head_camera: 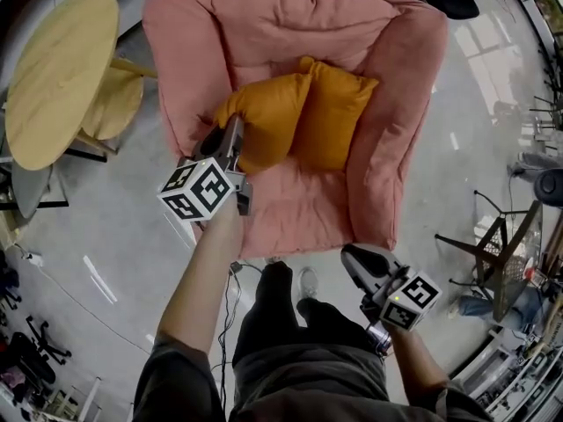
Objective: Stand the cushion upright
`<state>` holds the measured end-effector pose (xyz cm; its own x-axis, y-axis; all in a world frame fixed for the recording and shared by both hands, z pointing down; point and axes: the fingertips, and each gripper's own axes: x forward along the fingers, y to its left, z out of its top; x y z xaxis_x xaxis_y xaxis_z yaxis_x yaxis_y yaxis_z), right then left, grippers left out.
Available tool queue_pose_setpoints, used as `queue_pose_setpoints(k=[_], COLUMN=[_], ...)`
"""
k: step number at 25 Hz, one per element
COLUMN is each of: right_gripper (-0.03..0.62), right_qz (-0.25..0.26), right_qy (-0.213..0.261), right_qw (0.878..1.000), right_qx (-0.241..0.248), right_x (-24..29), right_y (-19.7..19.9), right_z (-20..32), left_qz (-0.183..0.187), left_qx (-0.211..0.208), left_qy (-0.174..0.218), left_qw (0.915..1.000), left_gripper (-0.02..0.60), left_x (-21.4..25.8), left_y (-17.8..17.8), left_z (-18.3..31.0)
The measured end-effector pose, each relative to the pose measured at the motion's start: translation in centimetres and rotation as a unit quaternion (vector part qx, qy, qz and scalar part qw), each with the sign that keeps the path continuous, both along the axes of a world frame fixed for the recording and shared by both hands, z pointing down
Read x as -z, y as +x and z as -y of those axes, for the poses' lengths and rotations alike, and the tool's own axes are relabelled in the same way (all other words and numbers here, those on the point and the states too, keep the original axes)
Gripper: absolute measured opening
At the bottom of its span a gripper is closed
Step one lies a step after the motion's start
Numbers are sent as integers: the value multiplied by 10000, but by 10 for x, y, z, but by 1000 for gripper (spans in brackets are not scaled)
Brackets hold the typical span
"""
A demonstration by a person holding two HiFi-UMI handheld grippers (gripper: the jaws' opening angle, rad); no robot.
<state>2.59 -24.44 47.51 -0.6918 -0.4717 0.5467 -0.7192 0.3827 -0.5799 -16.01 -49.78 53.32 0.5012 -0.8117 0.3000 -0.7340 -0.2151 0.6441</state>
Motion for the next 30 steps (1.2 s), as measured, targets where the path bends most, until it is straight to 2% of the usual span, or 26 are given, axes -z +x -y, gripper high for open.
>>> queue_pose_setpoints(k=[7,13,14,15,16,19,23,27,30], right_gripper=[17,17,17,17,17,17,17,17,17], right_qz=[-26,184,205,222,217,222,390,238,276], right_qy=[49,-8,-4,5,41,135,165,636,978], right_qw=[10000,9998,9997,9996,9996,9993,9984,9961,9930], right_qx=[-26,106,123,144,180,284,380,566,594], right_x=[-22,-19,-18,-17,-16,-11,12,32,59], right_y=[-5,-24,-25,-27,-28,-30,-38,-26,-21], right_z=[23,39,40,40,40,39,40,40,39], left_qz=[680,544,546,618,753,1204,1463,1712,2034], left_qx=[64,-68,-132,-221,-318,-536,-584,-787,-1027], left_qy=[211,148,208,297,368,432,522,647,824], left_qw=[9974,9984,9982,9974,9960,9903,9861,9800,9702], left_gripper=[69,86,105,213,252,252,252,250,231], left_x=[-8,-4,0,5,10,23,42,65,87], left_y=[-7,-9,-9,-8,-7,-5,-8,1,11], left_z=[63,74,73,72,71,68,48,12,-25])
